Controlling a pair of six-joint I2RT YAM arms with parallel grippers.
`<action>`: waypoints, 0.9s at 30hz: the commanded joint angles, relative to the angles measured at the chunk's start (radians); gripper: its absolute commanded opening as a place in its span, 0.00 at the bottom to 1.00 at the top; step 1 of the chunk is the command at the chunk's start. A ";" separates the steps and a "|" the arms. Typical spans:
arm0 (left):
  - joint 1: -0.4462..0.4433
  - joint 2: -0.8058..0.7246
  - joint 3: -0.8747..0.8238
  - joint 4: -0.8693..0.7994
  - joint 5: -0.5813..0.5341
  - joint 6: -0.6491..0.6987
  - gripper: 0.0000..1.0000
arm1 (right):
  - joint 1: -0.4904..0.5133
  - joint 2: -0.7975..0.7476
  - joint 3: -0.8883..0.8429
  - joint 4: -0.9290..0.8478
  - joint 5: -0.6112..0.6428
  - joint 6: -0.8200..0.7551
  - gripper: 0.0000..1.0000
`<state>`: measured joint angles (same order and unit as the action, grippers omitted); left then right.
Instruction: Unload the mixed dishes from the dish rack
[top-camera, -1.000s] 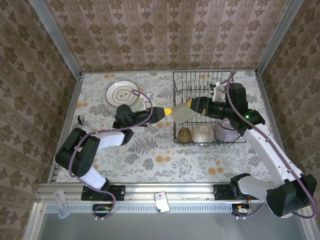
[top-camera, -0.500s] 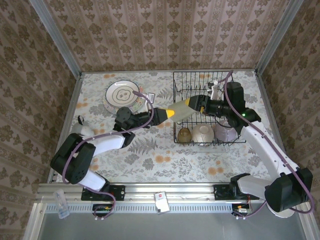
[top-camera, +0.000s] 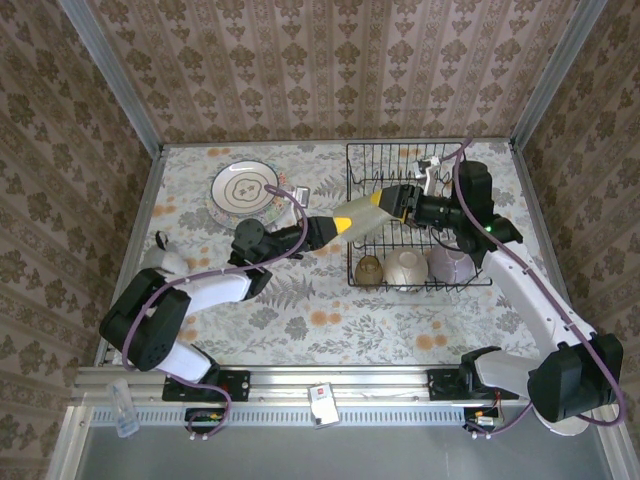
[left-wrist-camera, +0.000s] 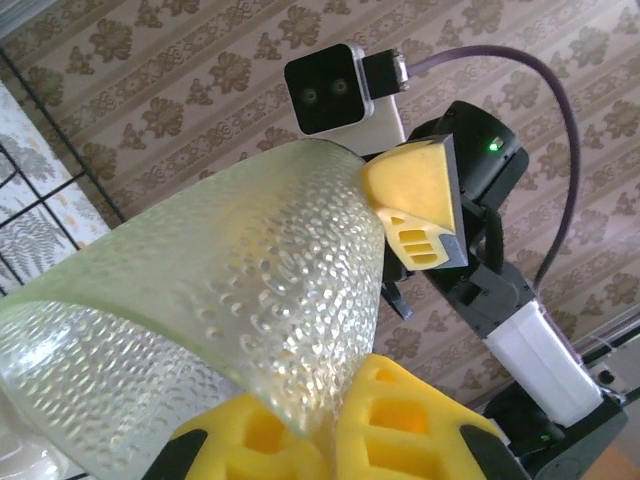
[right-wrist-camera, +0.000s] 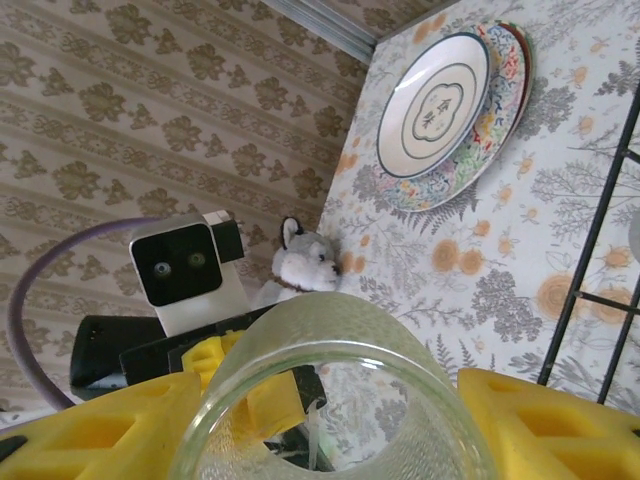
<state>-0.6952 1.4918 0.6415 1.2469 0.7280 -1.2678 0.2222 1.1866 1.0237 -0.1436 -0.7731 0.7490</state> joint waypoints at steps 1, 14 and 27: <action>-0.023 -0.009 0.014 0.036 -0.024 0.002 0.00 | 0.011 0.000 -0.023 0.017 0.001 -0.025 0.39; 0.001 0.005 0.006 0.031 -0.111 0.022 0.00 | 0.013 -0.090 0.009 -0.128 0.151 -0.143 1.00; 0.160 -0.240 0.132 -0.779 -0.173 0.382 0.00 | 0.021 -0.233 -0.036 -0.325 0.458 -0.257 1.00</action>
<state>-0.5488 1.3666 0.6697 0.8555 0.6064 -1.1236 0.2359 0.9733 1.0073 -0.4015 -0.3923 0.5423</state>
